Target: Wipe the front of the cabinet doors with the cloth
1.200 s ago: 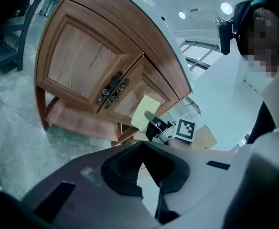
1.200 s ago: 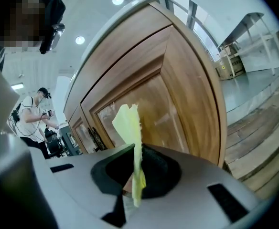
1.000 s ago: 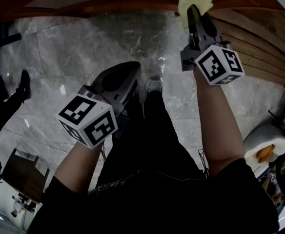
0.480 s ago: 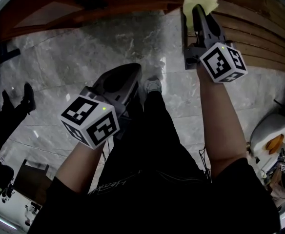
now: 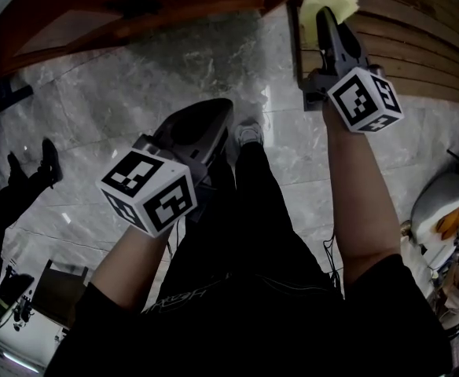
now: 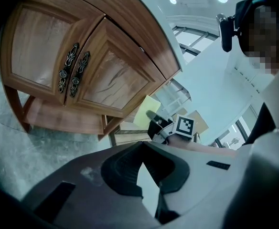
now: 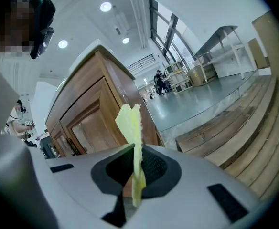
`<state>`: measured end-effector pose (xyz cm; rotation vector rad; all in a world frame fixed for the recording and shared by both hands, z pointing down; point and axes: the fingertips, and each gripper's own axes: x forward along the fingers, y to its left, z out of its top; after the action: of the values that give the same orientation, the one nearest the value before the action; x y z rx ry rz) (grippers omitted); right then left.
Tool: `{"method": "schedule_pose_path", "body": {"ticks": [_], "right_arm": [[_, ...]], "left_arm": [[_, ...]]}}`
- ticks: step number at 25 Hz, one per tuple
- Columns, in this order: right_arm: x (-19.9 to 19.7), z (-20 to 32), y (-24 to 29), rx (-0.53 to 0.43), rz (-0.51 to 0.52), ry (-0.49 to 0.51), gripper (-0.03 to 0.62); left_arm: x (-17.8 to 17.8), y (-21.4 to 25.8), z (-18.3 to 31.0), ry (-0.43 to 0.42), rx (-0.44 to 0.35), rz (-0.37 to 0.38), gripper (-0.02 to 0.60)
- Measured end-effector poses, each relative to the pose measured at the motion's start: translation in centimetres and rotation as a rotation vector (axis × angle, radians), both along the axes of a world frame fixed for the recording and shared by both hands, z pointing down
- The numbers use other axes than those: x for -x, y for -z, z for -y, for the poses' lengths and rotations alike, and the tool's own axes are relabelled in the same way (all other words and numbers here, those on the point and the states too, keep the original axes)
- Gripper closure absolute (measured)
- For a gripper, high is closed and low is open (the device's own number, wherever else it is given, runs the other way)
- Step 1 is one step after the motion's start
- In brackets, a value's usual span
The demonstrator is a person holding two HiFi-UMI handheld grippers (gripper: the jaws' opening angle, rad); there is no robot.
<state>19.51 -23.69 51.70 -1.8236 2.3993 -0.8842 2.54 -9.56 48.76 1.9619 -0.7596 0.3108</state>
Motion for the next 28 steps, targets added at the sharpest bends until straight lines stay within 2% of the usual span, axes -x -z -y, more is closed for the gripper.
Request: {"method": "schedule_pose_path", "body": {"ticks": [4,10,16,24,28], "right_arm": [[1.1,-0.7,-0.4,0.014,-0.004,0.035,0.553],[5.2,-2.2,-1.6,0.056,-0.007,0.127,0.553],[11.9,-3.3,-2.6,0.089,0.023,0.258,0.553],[22.6,-5.2,-2.8,0.078,0.014,0.515,0.553],[25.5,-5.0,-4.1,0.086,-0.001,0.554,0.554]], "left_arm": [[0.9,0.1,0.5,0.022,0.002,0.003,0.575],[3.6,-0.6,0.5,0.071,0.008,0.006,0.575],[6.6,-0.6,0.5,0.143,0.008,-0.003,0.575],[12.1,-0.6,0.0,0.269,0.006,0.015,0.575],[14.3,-1.3,-0.7,0.312,0.020,0.019,0.575]]}}
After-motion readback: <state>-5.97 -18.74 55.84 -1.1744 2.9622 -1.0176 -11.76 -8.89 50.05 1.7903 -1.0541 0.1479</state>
